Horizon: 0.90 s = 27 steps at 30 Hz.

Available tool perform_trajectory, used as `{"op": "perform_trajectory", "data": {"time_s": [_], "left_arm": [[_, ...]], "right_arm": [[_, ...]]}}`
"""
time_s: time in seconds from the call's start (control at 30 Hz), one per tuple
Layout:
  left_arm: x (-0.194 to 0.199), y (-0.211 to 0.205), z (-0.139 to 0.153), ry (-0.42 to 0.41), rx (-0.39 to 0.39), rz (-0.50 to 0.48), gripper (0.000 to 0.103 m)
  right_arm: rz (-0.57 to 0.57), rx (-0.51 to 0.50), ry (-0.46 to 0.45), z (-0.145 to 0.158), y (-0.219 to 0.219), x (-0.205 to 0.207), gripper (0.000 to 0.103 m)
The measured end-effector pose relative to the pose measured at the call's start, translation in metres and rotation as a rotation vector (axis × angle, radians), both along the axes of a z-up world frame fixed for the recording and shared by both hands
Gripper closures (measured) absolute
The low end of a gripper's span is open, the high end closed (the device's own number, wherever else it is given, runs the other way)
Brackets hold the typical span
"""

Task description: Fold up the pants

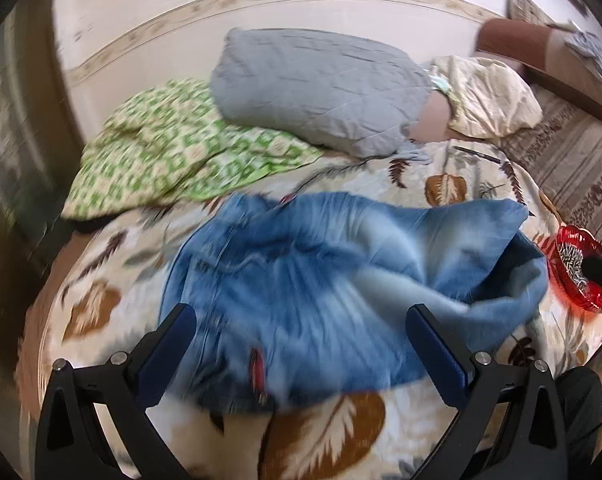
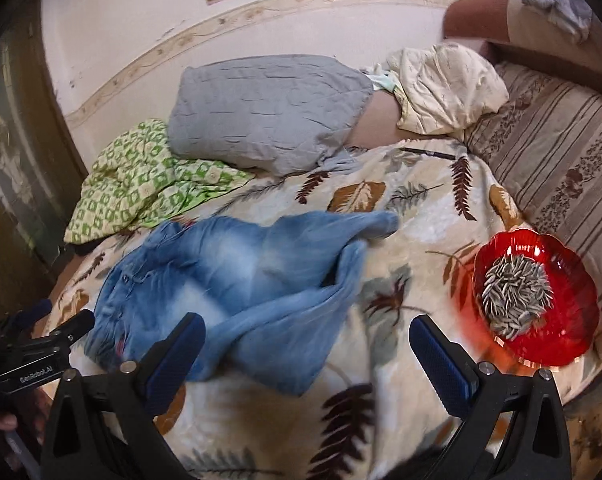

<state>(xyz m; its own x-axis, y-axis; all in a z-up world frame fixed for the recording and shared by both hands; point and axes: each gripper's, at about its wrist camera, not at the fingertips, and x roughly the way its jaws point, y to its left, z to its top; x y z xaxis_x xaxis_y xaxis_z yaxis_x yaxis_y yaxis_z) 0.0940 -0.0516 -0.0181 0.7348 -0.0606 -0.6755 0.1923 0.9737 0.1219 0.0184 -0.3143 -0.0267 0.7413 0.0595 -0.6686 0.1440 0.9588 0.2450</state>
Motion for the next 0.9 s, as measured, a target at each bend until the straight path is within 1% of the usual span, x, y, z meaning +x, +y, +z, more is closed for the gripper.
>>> {"op": "perform_trajectory", "data": {"time_s": [0.07, 0.13, 0.17, 0.2, 0.23, 0.3, 0.37, 0.43, 0.5, 0.57, 0.63, 0.7, 0.77, 0.8, 0.83, 0.87, 0.9], "left_arm": [[0.018, -0.008, 0.000, -0.010, 0.017, -0.053, 0.000], [0.039, -0.018, 0.001, 0.012, -0.022, -0.202, 0.000], [0.052, -0.023, 0.000, 0.029, -0.042, -0.295, 0.000], [0.064, -0.030, -0.001, 0.038, -0.044, -0.382, 0.000], [0.076, -0.035, -0.003, 0.038, -0.028, -0.447, 0.000], [0.100, -0.050, -0.008, 0.033, 0.053, -0.561, 0.000], [0.121, -0.065, -0.014, 0.060, 0.107, -0.640, 0.000], [0.141, -0.078, -0.021, 0.097, 0.115, -0.740, 0.000], [0.157, -0.092, -0.030, 0.111, 0.142, -0.816, 0.000], [0.171, -0.104, -0.042, 0.115, 0.182, -0.868, 0.000], [0.180, -0.115, -0.052, 0.124, 0.176, -0.902, 0.000], [0.186, -0.128, -0.059, 0.140, 0.143, -0.963, 0.000], [0.188, -0.141, -0.068, 0.164, 0.122, -1.026, 0.000], [0.187, -0.151, -0.075, 0.184, 0.126, -1.059, 0.000], [0.187, -0.160, -0.082, 0.203, 0.137, -1.085, 0.000], [0.184, -0.167, -0.088, 0.230, 0.153, -1.118, 0.010], [0.180, -0.173, -0.094, 0.267, 0.163, -1.161, 0.045]], "right_arm": [[-0.017, 0.039, 0.027, -0.003, -0.025, 0.015, 0.000], [-0.021, 0.065, 0.045, -0.007, -0.045, 0.029, 0.000], [-0.028, 0.069, 0.051, -0.010, -0.058, 0.039, 0.000], [-0.031, 0.063, 0.055, -0.011, -0.068, 0.047, 0.000], [-0.031, 0.049, 0.067, -0.013, -0.075, 0.055, 0.000], [-0.016, 0.024, 0.094, -0.018, -0.090, 0.077, 0.000], [0.002, 0.055, 0.129, -0.026, -0.103, 0.098, 0.000], [0.035, 0.101, 0.141, -0.034, -0.109, 0.112, 0.000], [0.060, 0.151, 0.164, -0.043, -0.112, 0.127, 0.000], [0.070, 0.203, 0.178, -0.052, -0.114, 0.140, 0.000], [0.067, 0.231, 0.200, -0.059, -0.115, 0.151, 0.002], [0.065, 0.300, 0.224, -0.071, -0.120, 0.163, 0.012], [0.058, 0.395, 0.272, -0.086, -0.124, 0.175, 0.037], [0.067, 0.438, 0.290, -0.093, -0.123, 0.179, 0.044], [0.083, 0.460, 0.301, -0.097, -0.120, 0.182, 0.063], [0.096, 0.461, 0.310, -0.099, -0.116, 0.184, 0.068], [0.108, 0.463, 0.310, -0.099, -0.111, 0.185, 0.070]]}}
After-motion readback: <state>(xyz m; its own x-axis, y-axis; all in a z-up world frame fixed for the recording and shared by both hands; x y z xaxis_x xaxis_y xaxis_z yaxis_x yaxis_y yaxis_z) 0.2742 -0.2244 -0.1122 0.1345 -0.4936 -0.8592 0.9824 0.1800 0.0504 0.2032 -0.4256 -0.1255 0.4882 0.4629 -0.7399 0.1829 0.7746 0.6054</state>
